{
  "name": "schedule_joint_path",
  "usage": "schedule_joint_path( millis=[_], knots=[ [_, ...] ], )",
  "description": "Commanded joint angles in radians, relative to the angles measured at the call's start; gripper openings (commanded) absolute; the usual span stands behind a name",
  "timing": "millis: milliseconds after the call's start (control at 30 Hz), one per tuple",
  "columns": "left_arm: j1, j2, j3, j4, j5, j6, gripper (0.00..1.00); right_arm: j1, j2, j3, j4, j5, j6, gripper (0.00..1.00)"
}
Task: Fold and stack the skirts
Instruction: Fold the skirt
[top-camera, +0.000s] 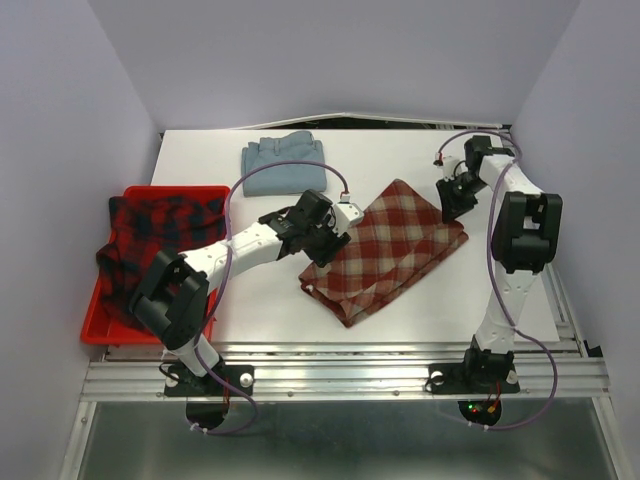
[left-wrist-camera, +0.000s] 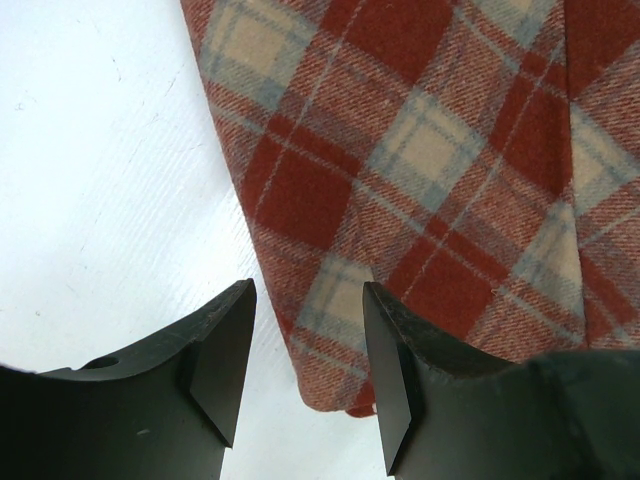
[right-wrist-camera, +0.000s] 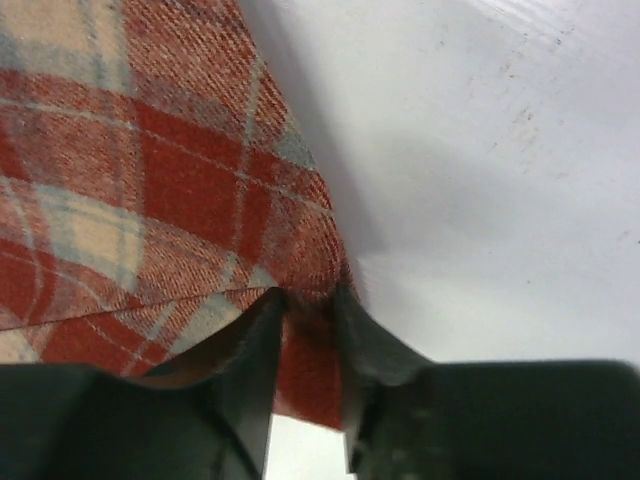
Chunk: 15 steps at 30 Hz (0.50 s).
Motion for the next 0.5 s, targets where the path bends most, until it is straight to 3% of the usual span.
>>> schedule_joint_path(
  millis=[0,33,167,233,467],
  knots=[
    [-0.001,-0.001,0.017,0.003,0.013,-0.010,0.58,-0.005,-0.010,0.054,-0.036,-0.009,-0.005,0.25],
    [-0.001,-0.003,0.014,0.003,0.011,-0.009,0.58,-0.005,-0.030,0.047,-0.035,-0.006,-0.008,0.19],
    [-0.001,-0.007,0.003,0.006,0.010,-0.009,0.59,-0.005,-0.079,0.026,-0.038,0.012,-0.028,0.12],
    [-0.001,-0.007,0.001,0.004,0.008,-0.009,0.58,-0.005,-0.117,0.006,-0.036,0.026,-0.037,0.02],
    [-0.001,-0.021,0.003,-0.005,0.008,-0.003,0.58,-0.005,-0.196,-0.143,0.031,0.118,-0.124,0.01]
  ],
)
